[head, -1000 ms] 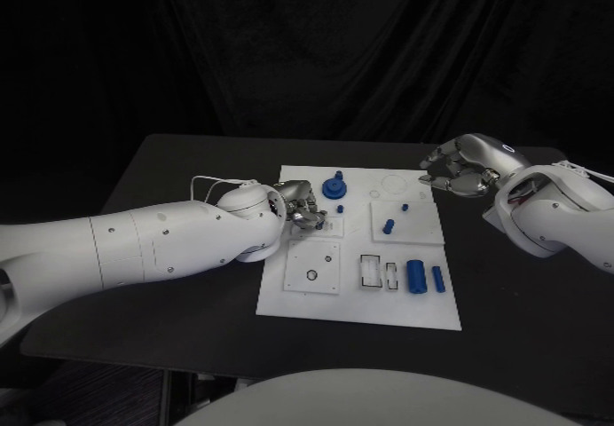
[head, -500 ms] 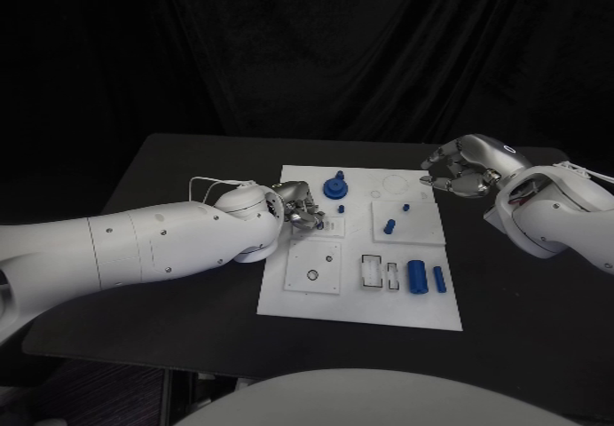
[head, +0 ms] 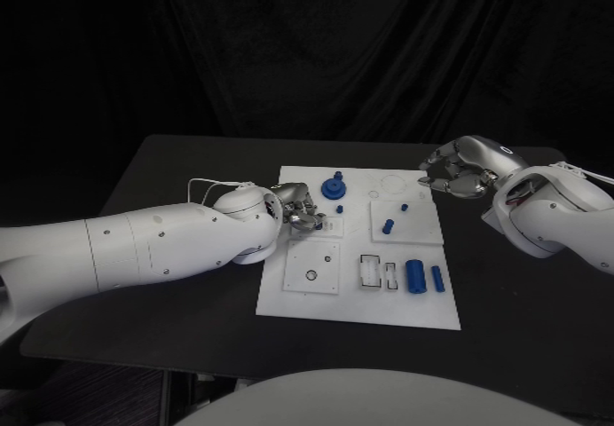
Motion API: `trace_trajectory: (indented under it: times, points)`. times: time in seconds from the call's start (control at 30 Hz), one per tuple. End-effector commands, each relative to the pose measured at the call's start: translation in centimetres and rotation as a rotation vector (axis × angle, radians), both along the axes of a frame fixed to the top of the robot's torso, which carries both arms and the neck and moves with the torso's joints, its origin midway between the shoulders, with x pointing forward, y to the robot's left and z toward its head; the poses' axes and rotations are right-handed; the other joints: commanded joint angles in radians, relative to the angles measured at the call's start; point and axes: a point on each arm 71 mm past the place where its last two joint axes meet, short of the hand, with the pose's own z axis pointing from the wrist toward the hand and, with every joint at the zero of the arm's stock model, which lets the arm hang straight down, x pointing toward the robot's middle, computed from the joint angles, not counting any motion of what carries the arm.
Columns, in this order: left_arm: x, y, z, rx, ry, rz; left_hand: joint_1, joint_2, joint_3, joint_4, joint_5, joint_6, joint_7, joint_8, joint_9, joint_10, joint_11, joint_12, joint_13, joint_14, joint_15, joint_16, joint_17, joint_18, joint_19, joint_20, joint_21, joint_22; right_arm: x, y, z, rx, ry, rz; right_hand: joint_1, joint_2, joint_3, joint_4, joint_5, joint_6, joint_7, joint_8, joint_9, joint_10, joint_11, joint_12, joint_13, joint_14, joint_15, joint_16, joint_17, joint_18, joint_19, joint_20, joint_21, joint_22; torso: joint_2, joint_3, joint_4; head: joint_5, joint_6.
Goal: Assemble the parts on the task board
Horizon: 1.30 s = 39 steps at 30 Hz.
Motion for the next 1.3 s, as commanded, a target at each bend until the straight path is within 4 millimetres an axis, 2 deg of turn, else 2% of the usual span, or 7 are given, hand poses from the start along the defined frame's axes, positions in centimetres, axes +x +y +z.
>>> trace_trajectory:
  times: [0.03,0.43,0.53,0.9,0.97,1.13,1.3]
  points:
    - [-0.10,-0.28,-0.09,-0.012,0.006,-0.019,-0.011,-0.001,-0.008,-0.001,-0.007,0.004,0.004,-0.004,-0.001,0.101,-0.001,-0.004,0.263,0.106,-0.002,0.003,0.263,-0.014,0.002,0.001,-0.004,0.102,0.00,-0.13,-0.23,-0.006,0.016,-0.015,0.006,0.003,0.006,-0.003,0.005,0.007,-0.001,-0.007,-0.001,-0.006,-0.002,-0.004,0.074,0.049,0.008,-0.006,0.078,0.016,-0.006,-0.001,-0.005,0.158,0.000,-0.0005,0.0031,-0.002,0.000]
    - [-0.04,-0.28,-0.29,-0.015,0.004,-0.021,-0.029,0.007,-0.057,0.023,-0.028,0.012,0.007,-0.018,-0.001,0.101,0.001,-0.004,0.263,0.106,0.000,0.003,0.263,-0.014,0.001,0.003,-0.008,0.104,0.02,-0.22,-0.33,-0.010,0.023,-0.019,0.006,0.003,0.006,-0.003,0.005,0.007,-0.001,-0.007,-0.001,-0.006,-0.002,-0.004,0.074,0.049,0.008,-0.006,0.078,0.016,-0.006,-0.001,-0.005,0.158,0.000,0.0002,0.0012,0.001,0.000]
    - [-0.06,-0.26,-0.34,-0.015,0.006,-0.021,-0.039,0.012,-0.088,0.040,-0.055,0.016,0.008,-0.027,-0.001,0.101,0.002,-0.004,0.263,0.106,0.001,0.003,0.263,-0.014,0.001,0.004,-0.010,0.105,0.02,-0.23,-0.35,-0.011,0.026,-0.020,0.006,0.003,0.006,-0.003,0.005,0.007,-0.001,-0.007,-0.001,-0.006,-0.002,-0.004,0.074,0.049,0.008,-0.006,0.078,0.016,-0.006,-0.001,-0.005,0.158,0.000,0.0001,0.0008,0.002,0.000]
    - [-0.12,-0.24,-0.41,-0.022,0.004,-0.030,-0.087,0.025,-0.194,0.059,-0.083,0.025,0.011,-0.050,0.000,0.101,0.006,-0.004,0.263,0.106,0.004,0.003,0.263,-0.013,0.000,0.006,-0.015,0.108,0.00,-0.26,-0.43,-0.013,0.032,-0.023,0.013,0.002,0.011,-0.006,0.019,0.009,-0.001,-0.010,-0.003,-0.007,-0.002,-0.006,0.073,0.047,0.008,-0.008,0.076,0.017,-0.007,0.000,-0.008,0.158,0.001,0.0002,0.0015,0.000,0.000]
    - [-0.11,-0.22,-0.42,-0.024,0.003,-0.032,-0.120,0.032,-0.239,0.060,-0.095,0.028,0.012,-0.058,0.001,0.101,0.006,-0.004,0.263,0.106,0.005,0.003,0.263,-0.013,0.000,0.007,-0.017,0.109,0.00,-0.27,-0.46,-0.014,0.034,-0.023,0.014,0.002,0.011,-0.006,0.022,0.010,-0.001,-0.010,-0.003,-0.008,-0.002,-0.006,0.072,0.048,0.008,-0.008,0.076,0.017,-0.008,0.000,-0.009,0.157,0.001,0.0003,0.0014,0.000,0.000]
    - [-0.06,-0.17,-0.45,-0.024,0.003,-0.034,-0.150,0.045,-0.280,0.061,-0.112,0.033,0.012,-0.065,0.003,0.101,0.007,-0.004,0.263,0.106,0.005,0.003,0.263,-0.013,0.000,0.008,-0.019,0.111,-0.01,-0.28,-0.50,-0.015,0.036,-0.024,0.015,0.002,0.012,-0.006,0.024,0.011,-0.001,-0.011,-0.003,-0.008,-0.002,-0.006,0.072,0.047,0.008,-0.008,0.076,0.017,-0.008,0.000,-0.010,0.157,0.001,0.0001,0.0018,0.000,0.000]
    - [0.03,-0.06,-0.52,-0.021,0.004,-0.031,-0.205,0.083,-0.332,0.062,-0.127,0.044,0.011,-0.070,0.009,0.101,0.006,-0.004,0.263,0.106,0.005,0.003,0.263,-0.013,0.002,0.008,-0.020,0.114,-0.02,-0.25,-0.53,-0.015,0.039,-0.024,0.016,0.002,0.013,-0.007,0.026,0.012,-0.001,-0.011,-0.003,-0.008,-0.002,-0.006,0.072,0.047,0.008,-0.008,0.076,0.017,-0.008,0.000,-0.011,0.157,0.001,0.0008,0.0014,-0.002,0.000]
